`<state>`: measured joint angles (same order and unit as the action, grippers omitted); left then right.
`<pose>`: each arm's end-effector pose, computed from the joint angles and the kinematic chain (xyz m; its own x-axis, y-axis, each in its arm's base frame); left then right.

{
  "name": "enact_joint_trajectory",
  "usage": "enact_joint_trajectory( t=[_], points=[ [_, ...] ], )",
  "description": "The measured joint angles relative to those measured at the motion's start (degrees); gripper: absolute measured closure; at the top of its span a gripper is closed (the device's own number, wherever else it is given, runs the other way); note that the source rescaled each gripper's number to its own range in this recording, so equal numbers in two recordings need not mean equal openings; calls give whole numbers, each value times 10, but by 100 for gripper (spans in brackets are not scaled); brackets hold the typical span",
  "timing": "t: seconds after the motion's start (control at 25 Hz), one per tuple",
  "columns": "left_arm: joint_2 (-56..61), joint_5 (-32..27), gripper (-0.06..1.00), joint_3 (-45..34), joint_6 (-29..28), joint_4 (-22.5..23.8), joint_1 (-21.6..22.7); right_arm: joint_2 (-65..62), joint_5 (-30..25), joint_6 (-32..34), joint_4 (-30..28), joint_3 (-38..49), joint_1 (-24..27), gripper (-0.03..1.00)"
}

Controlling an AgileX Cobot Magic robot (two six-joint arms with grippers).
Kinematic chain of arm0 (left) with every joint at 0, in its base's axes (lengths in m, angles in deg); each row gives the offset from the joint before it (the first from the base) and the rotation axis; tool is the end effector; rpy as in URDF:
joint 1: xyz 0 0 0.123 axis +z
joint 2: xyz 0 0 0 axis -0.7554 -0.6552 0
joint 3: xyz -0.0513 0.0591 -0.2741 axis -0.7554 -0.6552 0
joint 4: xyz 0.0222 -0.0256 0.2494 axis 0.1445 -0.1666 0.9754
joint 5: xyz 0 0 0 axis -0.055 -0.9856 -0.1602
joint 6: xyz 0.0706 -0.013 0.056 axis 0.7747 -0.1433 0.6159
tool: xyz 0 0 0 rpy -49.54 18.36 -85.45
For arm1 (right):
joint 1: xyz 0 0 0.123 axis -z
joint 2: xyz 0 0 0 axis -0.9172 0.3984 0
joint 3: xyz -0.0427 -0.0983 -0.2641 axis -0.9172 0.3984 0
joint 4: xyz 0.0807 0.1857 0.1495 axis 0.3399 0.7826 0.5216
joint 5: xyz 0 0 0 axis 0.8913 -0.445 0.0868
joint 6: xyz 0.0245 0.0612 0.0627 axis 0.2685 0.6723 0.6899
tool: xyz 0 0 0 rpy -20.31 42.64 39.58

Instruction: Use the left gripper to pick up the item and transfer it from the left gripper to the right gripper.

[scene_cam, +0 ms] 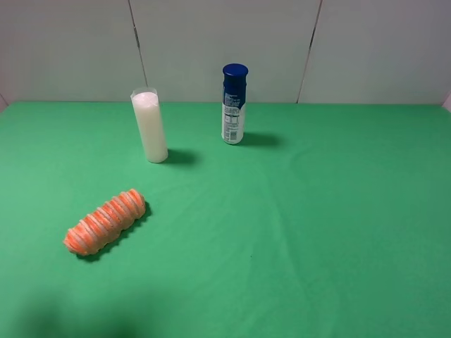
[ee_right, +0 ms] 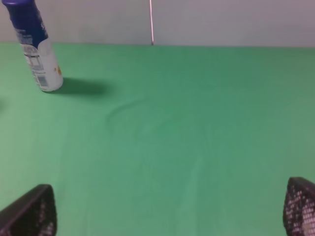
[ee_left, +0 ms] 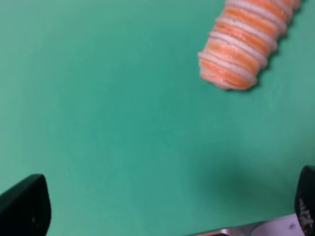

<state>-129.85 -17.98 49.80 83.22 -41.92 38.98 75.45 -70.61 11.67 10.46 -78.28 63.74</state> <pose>0.1311 -0.0168 0.2873 -0.8537 0.2814 -0.4382 0.2546 0.9596 0.1203 -0.0051 0.0059 0.2827 -0.4069 -0.0140 -0.9134 -0.1086 0.9935 0.0332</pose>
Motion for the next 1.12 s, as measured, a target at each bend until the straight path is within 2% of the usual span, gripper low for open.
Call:
enact_joint_trajectory(
  t=[0.2, 0.56, 0.72, 1.12],
  points=[
    [-115, 58, -6, 0, 0, 9, -63, 0, 0, 0, 0, 0, 0, -3],
    [-305, 170, -6, 0, 2, 9, -131, 0, 0, 0, 1, 0, 0, -3],
    [-363, 220, -6, 0, 4, 10, -145, 0, 0, 0, 1, 0, 0, -3],
    [-448, 286, -6, -12, 44, 10, -147, 0, 0, 0, 1, 0, 0, -3]
  ],
)
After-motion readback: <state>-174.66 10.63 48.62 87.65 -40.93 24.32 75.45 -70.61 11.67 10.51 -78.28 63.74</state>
